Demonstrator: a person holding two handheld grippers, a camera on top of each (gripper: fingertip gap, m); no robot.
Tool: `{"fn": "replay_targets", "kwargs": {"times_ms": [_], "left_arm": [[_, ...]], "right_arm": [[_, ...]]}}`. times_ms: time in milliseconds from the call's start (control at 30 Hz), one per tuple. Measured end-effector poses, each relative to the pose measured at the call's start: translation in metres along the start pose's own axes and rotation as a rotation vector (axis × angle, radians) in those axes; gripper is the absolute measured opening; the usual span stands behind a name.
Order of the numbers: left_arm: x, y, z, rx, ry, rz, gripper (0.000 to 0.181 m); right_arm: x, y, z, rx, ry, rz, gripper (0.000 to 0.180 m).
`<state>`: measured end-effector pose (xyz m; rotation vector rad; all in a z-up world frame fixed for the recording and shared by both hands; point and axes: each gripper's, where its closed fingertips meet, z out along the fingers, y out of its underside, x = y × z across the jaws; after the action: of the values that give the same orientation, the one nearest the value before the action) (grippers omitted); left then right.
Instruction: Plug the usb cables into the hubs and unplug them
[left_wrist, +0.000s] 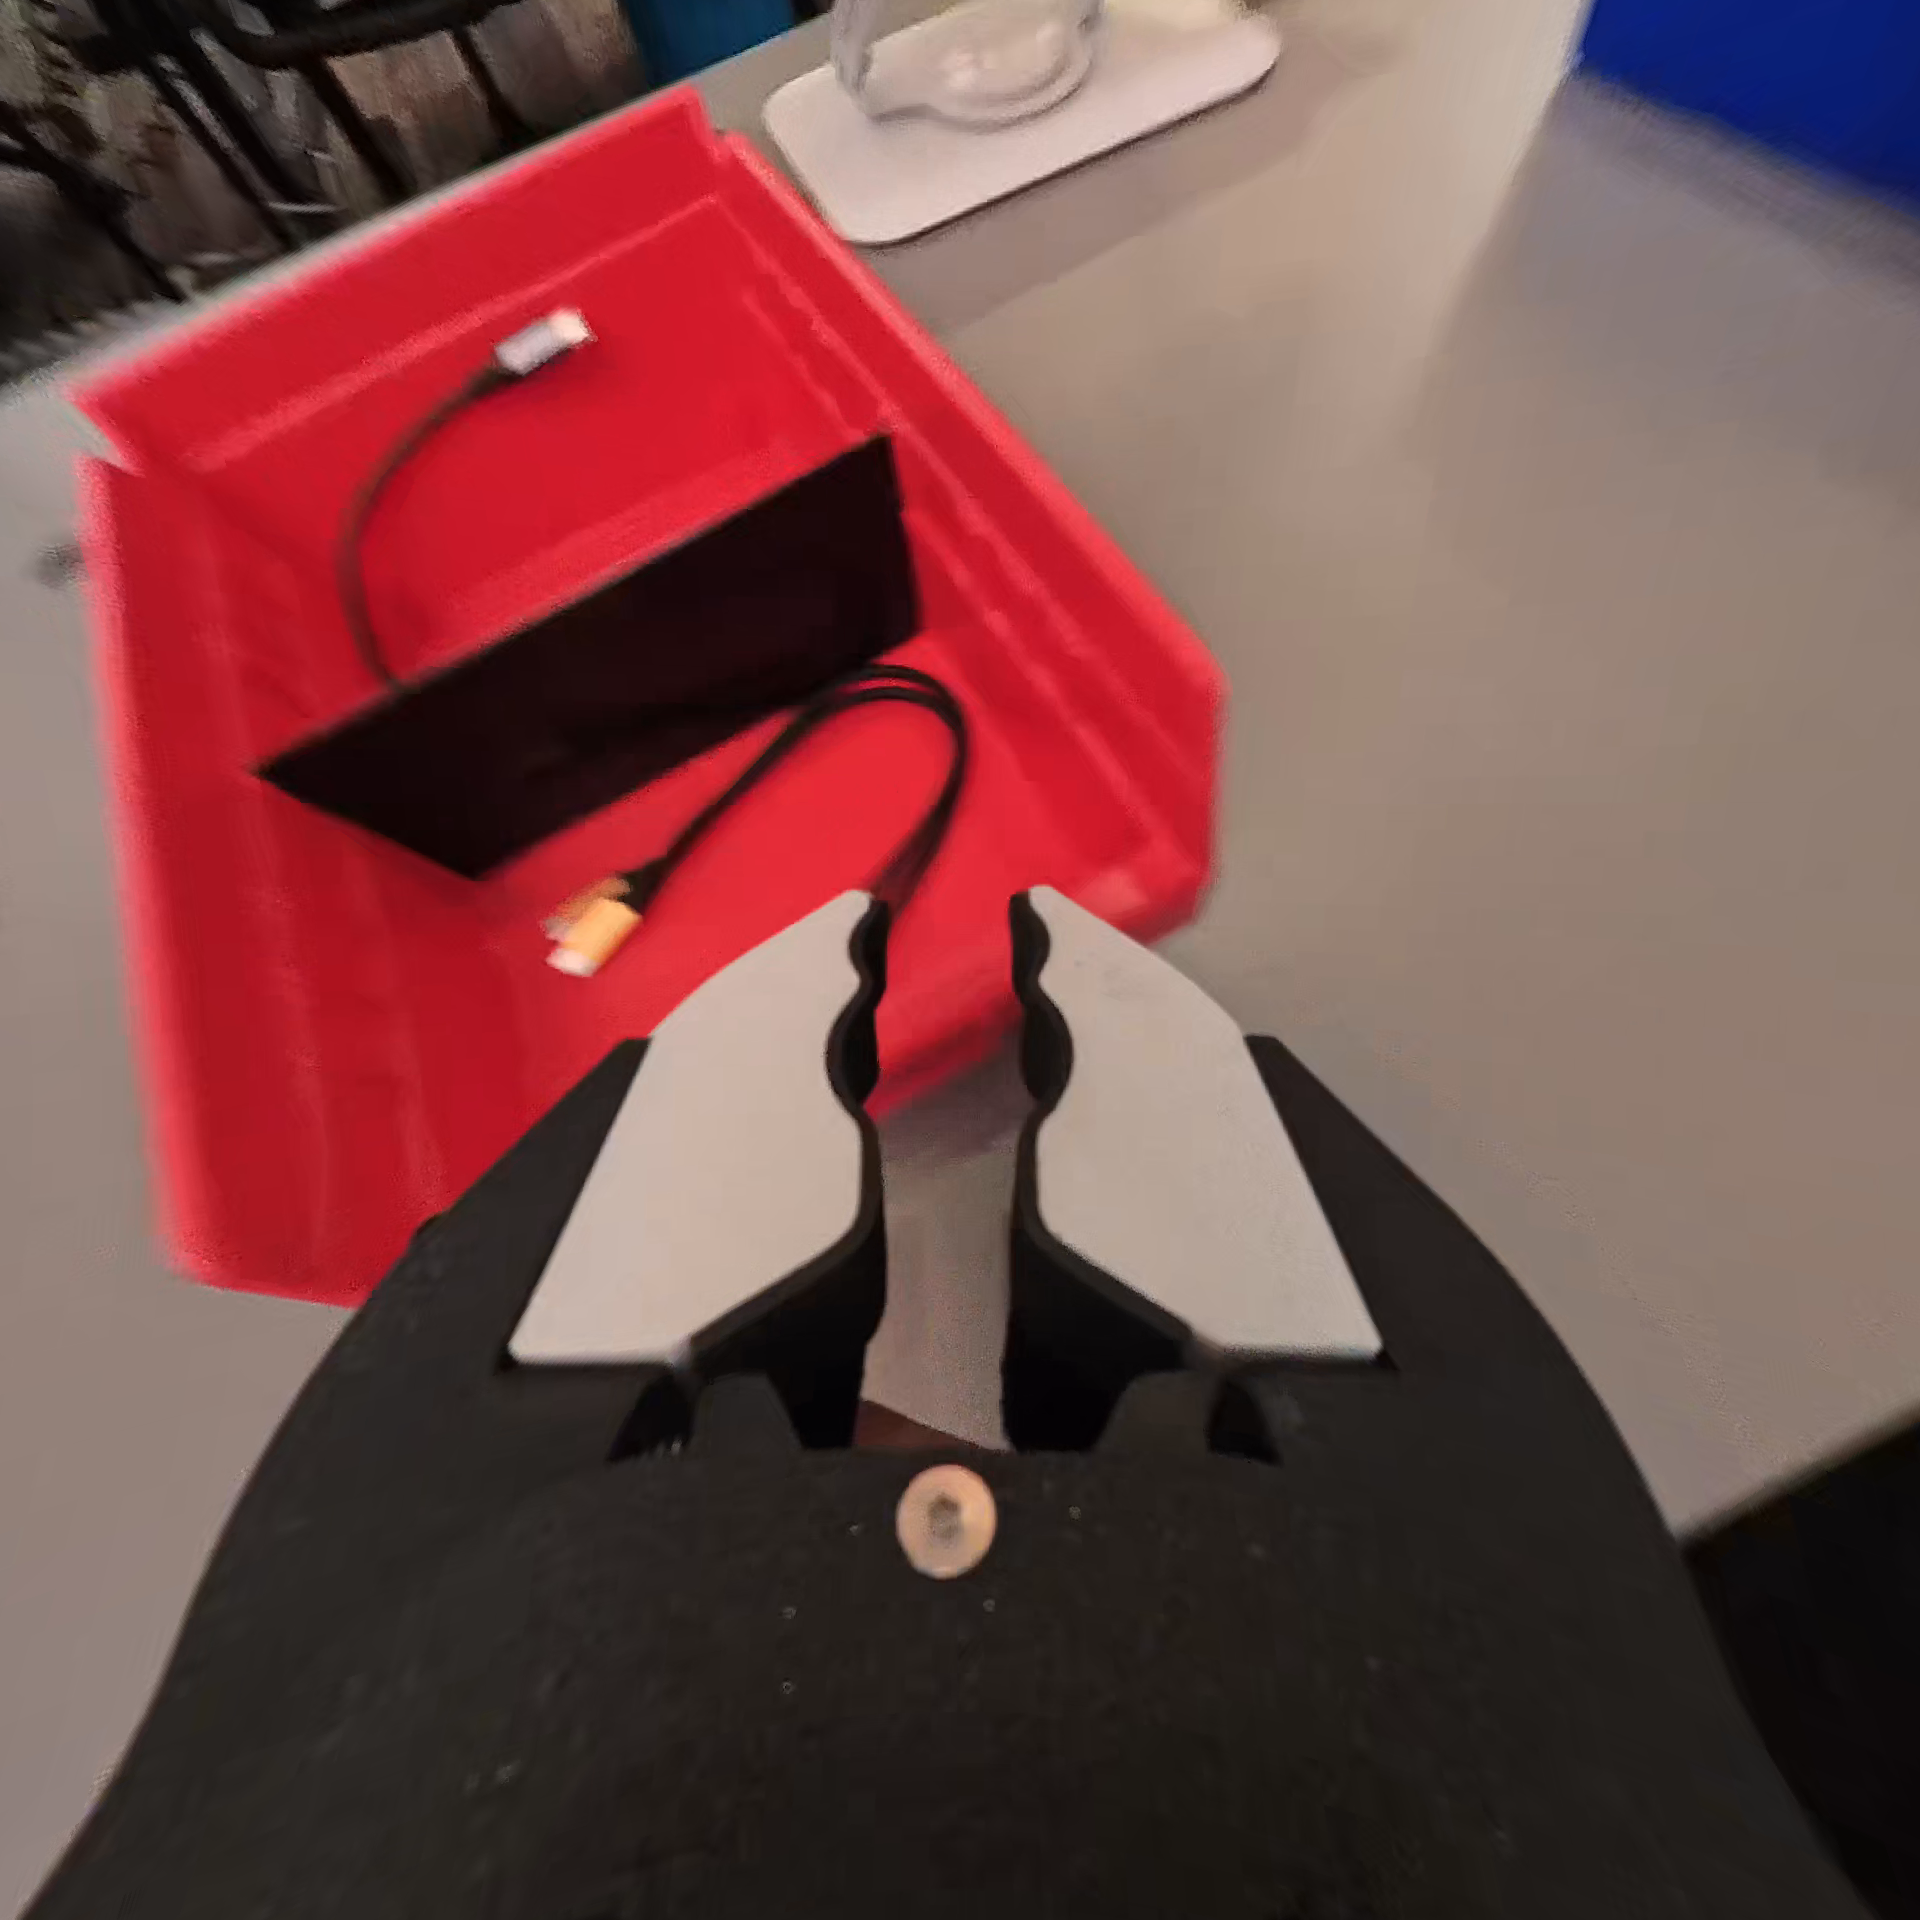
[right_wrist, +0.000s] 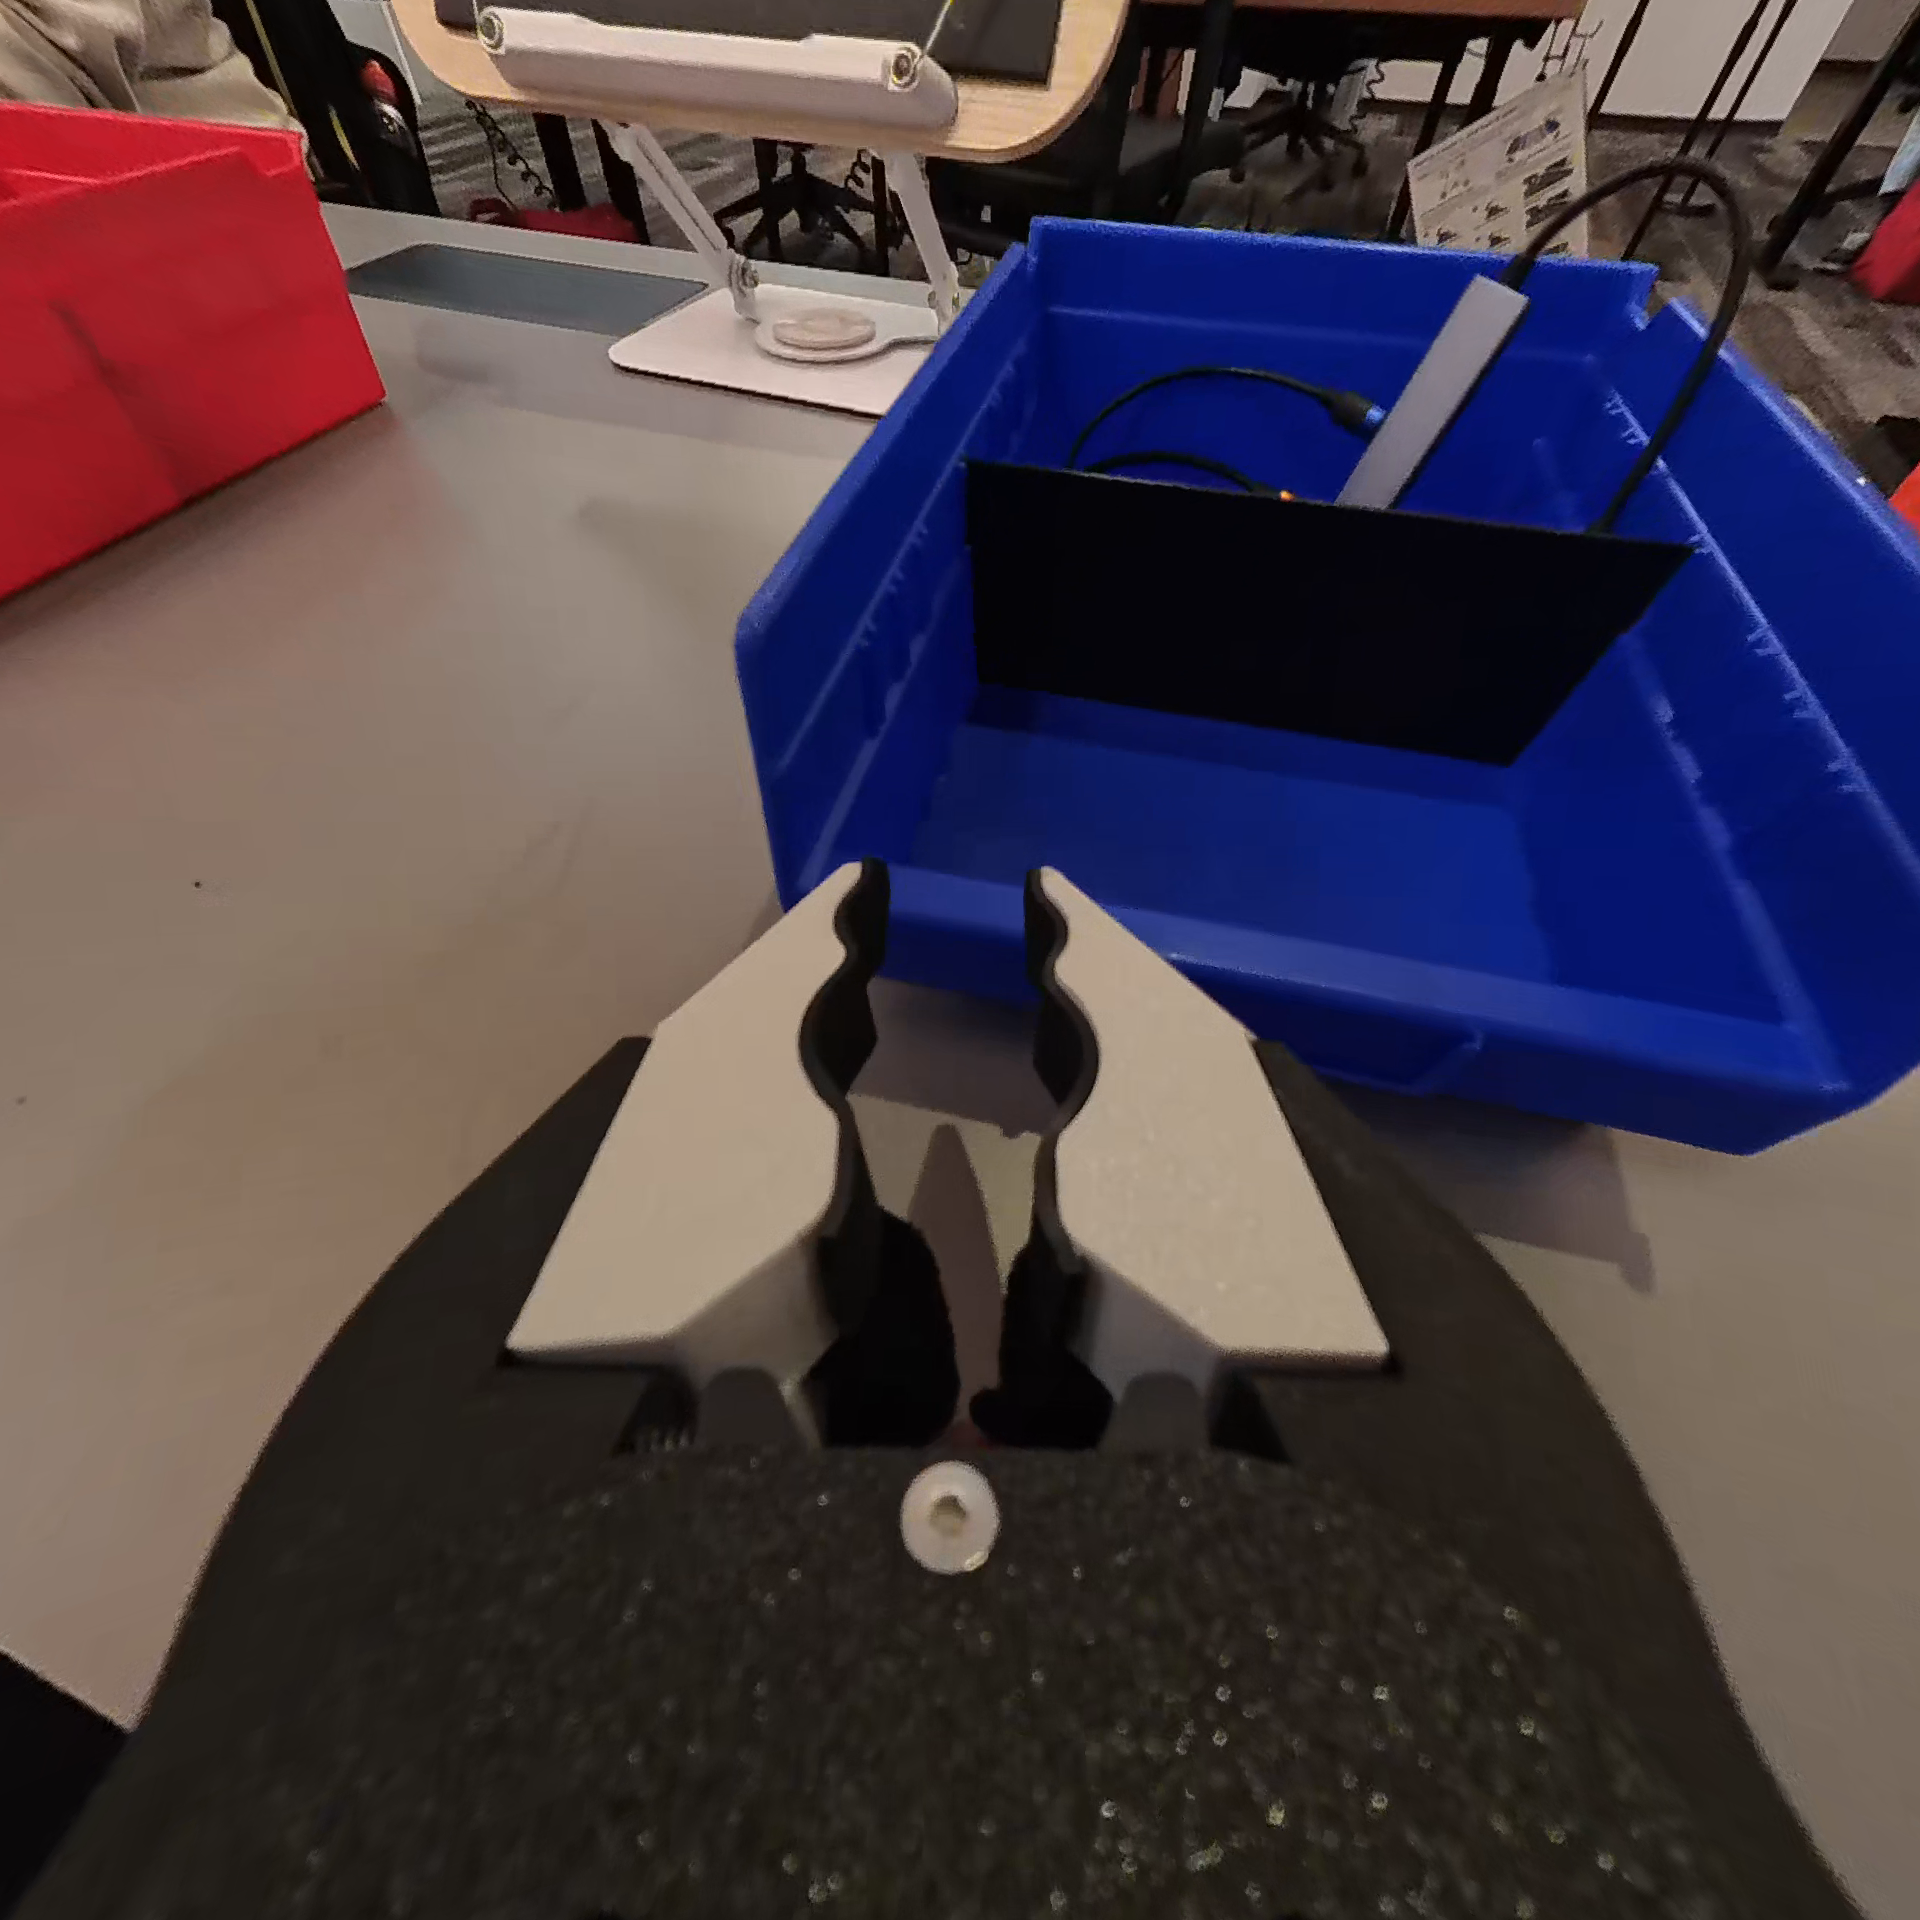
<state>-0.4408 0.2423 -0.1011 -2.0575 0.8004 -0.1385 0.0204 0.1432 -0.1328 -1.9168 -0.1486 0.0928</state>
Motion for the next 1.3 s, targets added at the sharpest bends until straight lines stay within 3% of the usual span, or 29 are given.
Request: {"fn": "replay_targets", "kwargs": {"times_ms": [267, 500, 533, 800, 1000, 1167, 1300], "left_arm": [[-0.069, 0.018, 0.095, -0.511, -0.050, 0.394, 0.027], [-0.071, 0.045, 0.122, -0.638, 0.026, 0.476, 0.020], [-0.072, 0.046, 0.123, -0.633, 0.018, 0.483, 0.006], [-0.077, 0.032, 0.096, -0.530, -0.025, 0.466, 0.004], [-0.087, -0.038, 0.022, -0.257, -0.133, 0.552, 0.003], [-0.038, -0.119, -0.056, 0.083, -0.072, 0.858, 0.003], [0.038, -0.153, -0.075, 0.213, 0.106, 1.056, 0.003]], "right_arm": [[-0.013, -0.002, 0.007, -0.005, -0.061, 0.026, 0.024], [-0.014, 0.003, 0.006, -0.024, -0.061, 0.004, 0.024], [-0.014, 0.004, 0.006, -0.028, -0.066, 0.011, 0.024], [-0.011, 0.005, 0.004, -0.029, -0.065, 0.033, 0.024], [-0.013, 0.003, 0.002, -0.020, -0.061, 0.020, 0.024], [-0.016, 0.002, 0.000, -0.017, -0.063, 0.009, 0.024], [-0.019, 0.002, -0.001, -0.015, -0.066, 0.001, 0.024]]}}
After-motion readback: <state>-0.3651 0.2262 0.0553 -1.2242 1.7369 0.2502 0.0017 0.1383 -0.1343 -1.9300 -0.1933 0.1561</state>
